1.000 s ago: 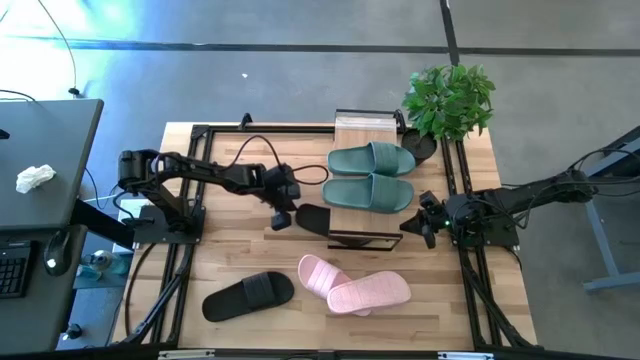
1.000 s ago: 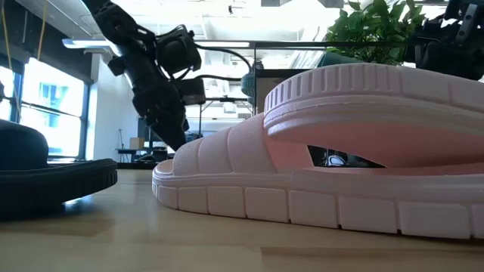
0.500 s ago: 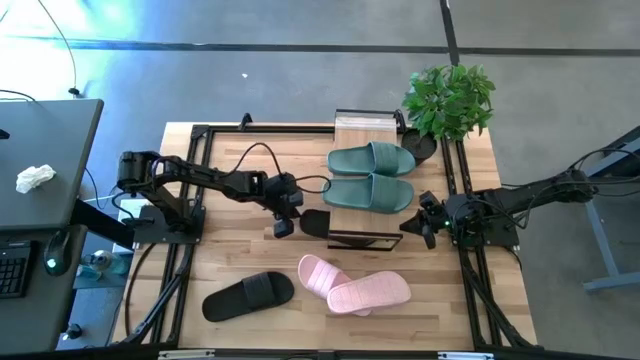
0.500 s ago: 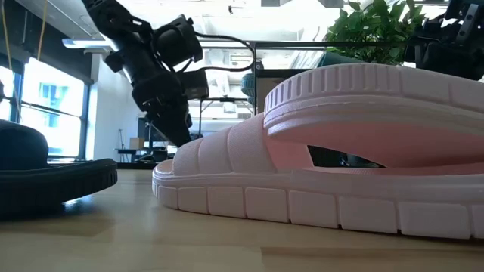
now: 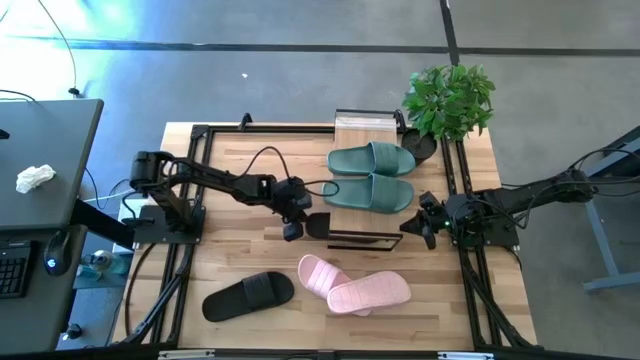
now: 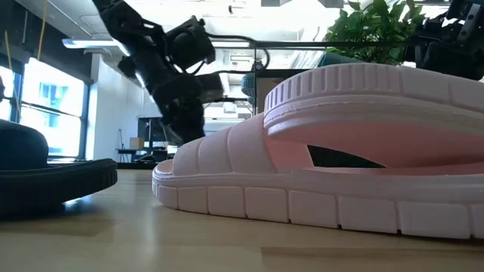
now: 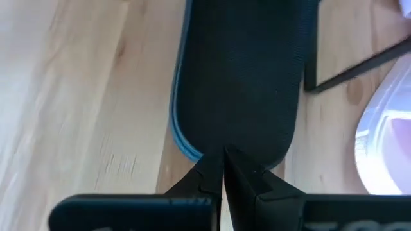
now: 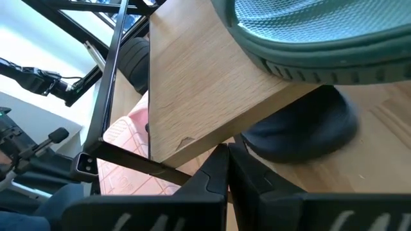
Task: Pick and place slides into the shelf
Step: Put the top black slipper under the shelf
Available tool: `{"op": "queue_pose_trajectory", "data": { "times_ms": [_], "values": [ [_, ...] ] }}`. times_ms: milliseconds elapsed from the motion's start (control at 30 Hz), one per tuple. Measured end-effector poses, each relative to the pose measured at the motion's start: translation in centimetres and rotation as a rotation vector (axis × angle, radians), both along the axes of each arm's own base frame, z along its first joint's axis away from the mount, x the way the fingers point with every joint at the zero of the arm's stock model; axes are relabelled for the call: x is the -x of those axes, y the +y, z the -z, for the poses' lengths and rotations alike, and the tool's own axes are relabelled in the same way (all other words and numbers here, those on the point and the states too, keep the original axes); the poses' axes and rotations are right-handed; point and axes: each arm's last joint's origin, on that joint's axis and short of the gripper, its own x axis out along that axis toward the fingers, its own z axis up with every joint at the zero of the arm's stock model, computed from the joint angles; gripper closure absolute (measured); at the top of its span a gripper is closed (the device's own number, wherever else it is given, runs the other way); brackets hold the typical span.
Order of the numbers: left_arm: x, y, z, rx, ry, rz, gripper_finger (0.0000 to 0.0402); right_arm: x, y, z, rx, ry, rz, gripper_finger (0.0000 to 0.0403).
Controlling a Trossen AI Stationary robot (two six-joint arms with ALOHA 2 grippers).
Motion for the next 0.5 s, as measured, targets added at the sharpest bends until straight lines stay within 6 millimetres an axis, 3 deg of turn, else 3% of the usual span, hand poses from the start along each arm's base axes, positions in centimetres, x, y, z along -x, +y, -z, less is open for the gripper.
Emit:
{"op": "queue_pose_trajectory", "data": {
  "times_ms": [200, 500],
  "values": [
    [-1.2, 0.3, -0.3, -0.029, 0.000, 0.025, 0.0397, 0.0, 0.0, 0.0, -0.003, 0.001, -0.005, 0.0403],
    [-1.4, 0.5, -0.5, -0.084, -0.007, 0.033, 0.0397, 0.0, 0.0, 0.1, -0.001, 0.007, -0.006, 0.0403]
  ]
}}
